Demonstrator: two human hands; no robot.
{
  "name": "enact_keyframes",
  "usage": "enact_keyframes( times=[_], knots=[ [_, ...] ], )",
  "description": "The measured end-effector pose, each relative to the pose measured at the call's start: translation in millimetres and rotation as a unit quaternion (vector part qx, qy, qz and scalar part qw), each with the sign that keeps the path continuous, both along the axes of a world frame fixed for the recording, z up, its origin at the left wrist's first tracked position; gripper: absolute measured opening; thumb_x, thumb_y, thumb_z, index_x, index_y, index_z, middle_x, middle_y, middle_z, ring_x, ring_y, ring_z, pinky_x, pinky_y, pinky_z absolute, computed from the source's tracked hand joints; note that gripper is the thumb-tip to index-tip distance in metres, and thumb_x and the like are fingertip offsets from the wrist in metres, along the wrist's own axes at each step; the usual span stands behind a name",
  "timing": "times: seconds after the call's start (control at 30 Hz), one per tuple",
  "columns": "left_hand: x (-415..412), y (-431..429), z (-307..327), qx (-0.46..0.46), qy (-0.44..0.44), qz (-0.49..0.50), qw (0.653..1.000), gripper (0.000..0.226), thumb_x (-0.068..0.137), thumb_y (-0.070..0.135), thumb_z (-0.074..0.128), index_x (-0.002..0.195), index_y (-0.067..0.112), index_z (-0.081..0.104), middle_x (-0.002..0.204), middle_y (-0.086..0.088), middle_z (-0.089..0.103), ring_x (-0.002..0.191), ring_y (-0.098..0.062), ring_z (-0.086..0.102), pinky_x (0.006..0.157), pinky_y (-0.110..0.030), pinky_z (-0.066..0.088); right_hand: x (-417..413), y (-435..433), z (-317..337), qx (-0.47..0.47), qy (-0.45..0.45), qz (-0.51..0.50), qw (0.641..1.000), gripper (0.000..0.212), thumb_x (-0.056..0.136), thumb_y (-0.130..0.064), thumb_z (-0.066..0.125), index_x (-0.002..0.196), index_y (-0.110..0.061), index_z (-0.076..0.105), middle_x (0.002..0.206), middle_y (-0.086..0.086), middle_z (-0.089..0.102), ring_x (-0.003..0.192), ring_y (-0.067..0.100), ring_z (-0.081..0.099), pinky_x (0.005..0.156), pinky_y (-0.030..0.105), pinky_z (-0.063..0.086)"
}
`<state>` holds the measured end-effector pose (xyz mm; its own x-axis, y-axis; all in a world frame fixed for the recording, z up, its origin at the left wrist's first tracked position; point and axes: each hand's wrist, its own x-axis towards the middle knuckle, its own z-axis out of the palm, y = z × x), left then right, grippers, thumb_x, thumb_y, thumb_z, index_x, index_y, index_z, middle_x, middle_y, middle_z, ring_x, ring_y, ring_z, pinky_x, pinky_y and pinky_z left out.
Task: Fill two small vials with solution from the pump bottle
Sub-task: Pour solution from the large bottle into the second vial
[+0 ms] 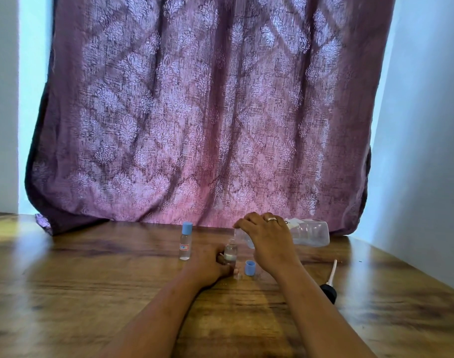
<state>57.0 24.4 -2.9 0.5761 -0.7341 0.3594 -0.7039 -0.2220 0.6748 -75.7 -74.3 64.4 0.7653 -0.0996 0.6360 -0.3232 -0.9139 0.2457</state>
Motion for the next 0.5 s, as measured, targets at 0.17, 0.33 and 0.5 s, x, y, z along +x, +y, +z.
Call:
enact_keyframes(
  times=[0.17, 0.33, 0.5],
  knots=[
    [-1.2, 0.9, 0.3, -0.004, -0.006, 0.002, 1.000, 0.035, 0.073, 0.031, 0.078, 0.104, 0.025, 0.063, 0.094, 0.006, 0.066, 0.088, -0.010, 0.060, 0.088, -0.034, 0.052, 0.5, -0.2, -0.5, -0.004, 0.000, -0.001, 1.000, 0.069, 0.072, 0.006, 0.058, 0.124, -0.036, 0.045, 0.125, -0.010, 0.049, 0.112, 0.022, 0.048, 0.095, 0.031, 0.034],
    [-0.8, 1.0, 0.6, 0.007, -0.013, 0.007, 1.000, 0.030, 0.073, 0.032, 0.077, 0.098, 0.026, 0.061, 0.090, 0.008, 0.063, 0.086, -0.010, 0.059, 0.086, -0.033, 0.051, 1.6, -0.5, -1.3, 0.000, 0.001, -0.002, 1.000, 0.070, 0.070, 0.007, 0.059, 0.124, -0.035, 0.045, 0.125, -0.009, 0.049, 0.113, 0.022, 0.048, 0.096, 0.033, 0.034],
    [-1.3, 0.8, 0.4, 0.005, -0.002, 0.005, 1.000, 0.030, 0.073, 0.031, 0.077, 0.099, 0.029, 0.062, 0.090, 0.009, 0.063, 0.086, -0.010, 0.059, 0.087, -0.034, 0.052, 1.7, -0.5, -1.0, 0.003, 0.000, -0.002, 1.000, 0.070, 0.070, 0.007, 0.059, 0.124, -0.035, 0.045, 0.125, -0.009, 0.049, 0.113, 0.022, 0.048, 0.097, 0.032, 0.034]
  ],
)
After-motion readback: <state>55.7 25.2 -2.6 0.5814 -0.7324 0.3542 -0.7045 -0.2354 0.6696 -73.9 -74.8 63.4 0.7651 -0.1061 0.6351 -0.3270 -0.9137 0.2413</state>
